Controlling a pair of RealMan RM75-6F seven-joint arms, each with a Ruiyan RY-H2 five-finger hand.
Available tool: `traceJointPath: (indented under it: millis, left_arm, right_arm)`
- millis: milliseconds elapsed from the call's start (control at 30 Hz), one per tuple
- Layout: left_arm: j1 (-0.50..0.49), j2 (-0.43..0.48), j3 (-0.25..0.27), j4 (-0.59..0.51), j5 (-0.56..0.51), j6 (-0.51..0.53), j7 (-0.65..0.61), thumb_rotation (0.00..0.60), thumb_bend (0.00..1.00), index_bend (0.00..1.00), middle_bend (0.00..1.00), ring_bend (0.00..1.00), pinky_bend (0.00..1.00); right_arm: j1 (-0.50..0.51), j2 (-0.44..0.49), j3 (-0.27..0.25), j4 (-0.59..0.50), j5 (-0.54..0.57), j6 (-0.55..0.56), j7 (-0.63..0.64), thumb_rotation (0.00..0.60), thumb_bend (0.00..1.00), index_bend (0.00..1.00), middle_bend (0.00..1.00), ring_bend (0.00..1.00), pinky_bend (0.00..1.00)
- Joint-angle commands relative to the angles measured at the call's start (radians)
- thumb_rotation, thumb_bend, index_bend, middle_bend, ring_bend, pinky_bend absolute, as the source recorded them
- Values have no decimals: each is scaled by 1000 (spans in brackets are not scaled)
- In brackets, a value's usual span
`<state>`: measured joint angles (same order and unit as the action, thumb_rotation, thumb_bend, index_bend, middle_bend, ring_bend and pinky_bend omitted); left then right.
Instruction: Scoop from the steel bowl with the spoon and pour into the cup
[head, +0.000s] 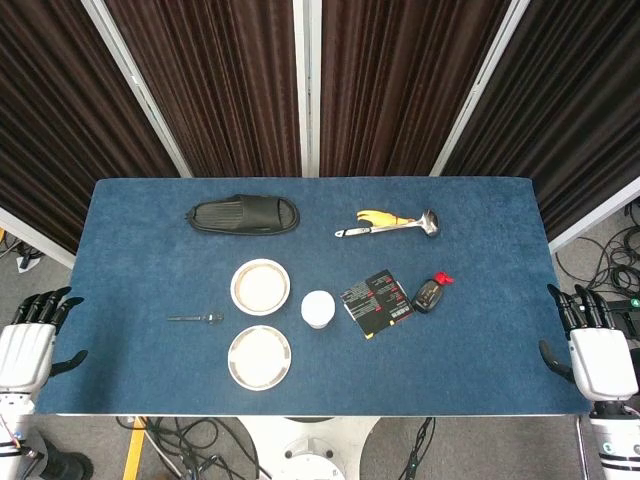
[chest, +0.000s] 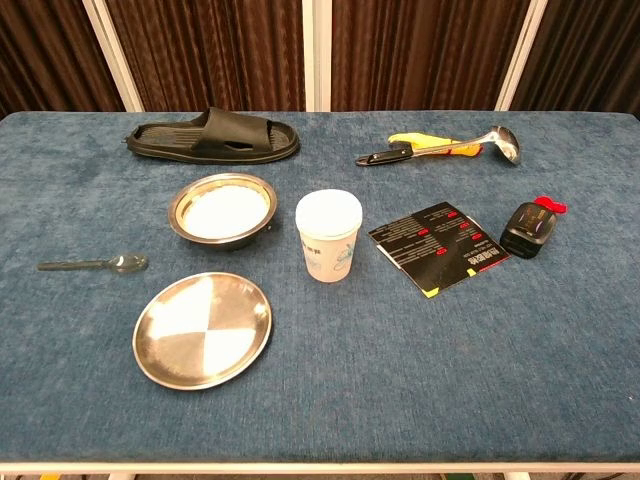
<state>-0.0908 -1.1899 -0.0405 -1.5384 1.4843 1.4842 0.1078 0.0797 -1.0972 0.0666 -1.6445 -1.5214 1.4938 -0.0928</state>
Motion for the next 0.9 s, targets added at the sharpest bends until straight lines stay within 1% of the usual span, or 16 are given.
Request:
traceJointPath:
  millis: [33, 400, 567, 600, 667, 800, 833, 900]
  left_arm:
    - [-2, -2, 1, -3, -1, -4, 4, 600, 119, 296, 246, 174, 156]
    - [-17, 3, -4, -24, 0, -21, 19, 600, 118, 296, 246, 174, 157]
    - [-60, 18, -28, -41, -15, -75, -4, 600, 116, 296, 247, 174, 156]
    - [-70, 22, -32, -41, -18, -90, -11, 600, 115, 296, 255, 176, 156]
    - [-97, 22, -46, -29, -26, -122, -16, 600, 124, 314, 312, 221, 156]
    - [-154, -10, -73, 9, -48, -192, -58, 600, 172, 377, 401, 279, 169]
    - [-169, -20, -78, 20, -57, -215, -67, 600, 187, 389, 420, 302, 186]
    - [-204, -43, -85, 45, -71, -269, -82, 600, 217, 401, 465, 362, 270]
  right_arm:
    - [3, 2, -1, -1, 0, -6, 6, 600, 252, 0, 175, 2, 75]
    - [4, 4, 4, 12, -7, 6, 24, 600, 251, 0, 175, 2, 76]
    - [16, 11, 21, 16, -9, 11, 14, 600, 251, 0, 175, 2, 76]
    - [18, 14, 24, 15, -10, 12, 11, 600, 251, 0, 175, 2, 76]
    - [21, 18, 31, 11, -8, 16, 2, 600, 251, 0, 175, 2, 76]
    - [24, 20, 36, 8, -7, 18, 0, 600, 251, 0, 175, 2, 75]
    - [25, 20, 36, 8, -6, 17, 1, 600, 251, 0, 175, 2, 75]
    - [26, 22, 36, 8, -5, 14, 4, 600, 250, 0, 175, 2, 76]
